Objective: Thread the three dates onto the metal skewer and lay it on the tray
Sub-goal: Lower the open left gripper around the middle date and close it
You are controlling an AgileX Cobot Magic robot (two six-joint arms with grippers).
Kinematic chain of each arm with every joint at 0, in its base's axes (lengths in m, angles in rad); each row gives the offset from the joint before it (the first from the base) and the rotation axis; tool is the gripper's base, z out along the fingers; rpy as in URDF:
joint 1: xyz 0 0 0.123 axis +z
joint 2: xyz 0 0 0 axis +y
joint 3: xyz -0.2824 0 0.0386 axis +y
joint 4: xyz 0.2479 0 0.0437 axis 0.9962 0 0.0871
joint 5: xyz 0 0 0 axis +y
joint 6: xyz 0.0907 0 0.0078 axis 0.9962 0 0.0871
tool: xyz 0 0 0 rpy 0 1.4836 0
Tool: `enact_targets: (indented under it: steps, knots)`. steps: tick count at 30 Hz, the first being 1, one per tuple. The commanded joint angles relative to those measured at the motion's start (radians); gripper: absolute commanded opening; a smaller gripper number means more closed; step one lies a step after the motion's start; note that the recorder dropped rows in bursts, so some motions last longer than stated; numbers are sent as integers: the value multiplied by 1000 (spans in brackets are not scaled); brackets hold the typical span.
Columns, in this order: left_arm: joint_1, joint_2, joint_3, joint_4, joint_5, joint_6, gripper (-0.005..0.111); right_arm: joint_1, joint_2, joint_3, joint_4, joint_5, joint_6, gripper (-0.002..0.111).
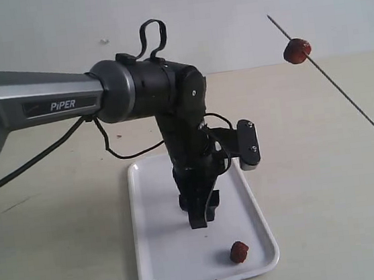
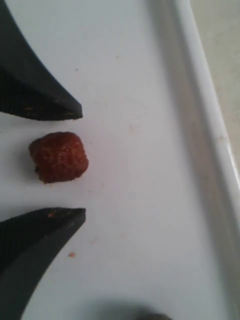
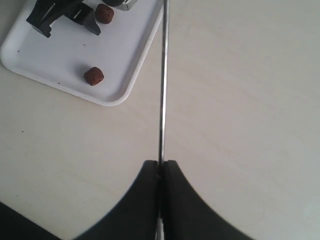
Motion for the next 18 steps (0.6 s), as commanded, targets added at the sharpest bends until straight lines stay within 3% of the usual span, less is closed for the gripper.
enact_targets:
  steps: [1,18]
  knots:
    - [-5,11,-5,-2,9,2,53,-3,0,5,-13,-5,-8,0]
    - [-5,17,-5,52,47,-48,52,-3,0,5,-15,-5,-8,0]
